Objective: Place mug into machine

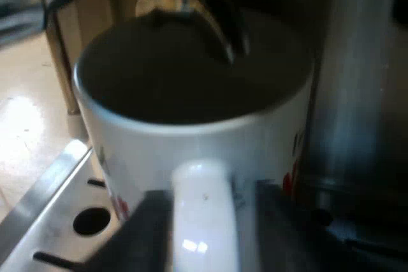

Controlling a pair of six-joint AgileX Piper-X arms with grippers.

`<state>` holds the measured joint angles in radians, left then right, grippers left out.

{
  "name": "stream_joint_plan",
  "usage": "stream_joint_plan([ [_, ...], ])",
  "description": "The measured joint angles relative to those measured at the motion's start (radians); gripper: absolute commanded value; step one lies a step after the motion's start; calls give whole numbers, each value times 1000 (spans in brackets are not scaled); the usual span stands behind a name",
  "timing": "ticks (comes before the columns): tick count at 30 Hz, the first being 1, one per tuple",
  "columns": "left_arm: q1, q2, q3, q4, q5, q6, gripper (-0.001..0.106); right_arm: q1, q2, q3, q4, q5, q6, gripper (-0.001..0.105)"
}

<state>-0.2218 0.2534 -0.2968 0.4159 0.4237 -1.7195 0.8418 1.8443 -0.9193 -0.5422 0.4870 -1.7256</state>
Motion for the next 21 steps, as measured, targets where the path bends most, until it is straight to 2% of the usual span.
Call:
stream_joint_plan([
  [7,0,0,0,0,3,0,70,16,-13,-1,0,16,6,58],
  [15,0,0,0,0,100,0,70,84,-130,-1,125,134,8,58],
  [21,0,0,-69,39,102,0,70,150,-209,-1,261,214,10,58],
])
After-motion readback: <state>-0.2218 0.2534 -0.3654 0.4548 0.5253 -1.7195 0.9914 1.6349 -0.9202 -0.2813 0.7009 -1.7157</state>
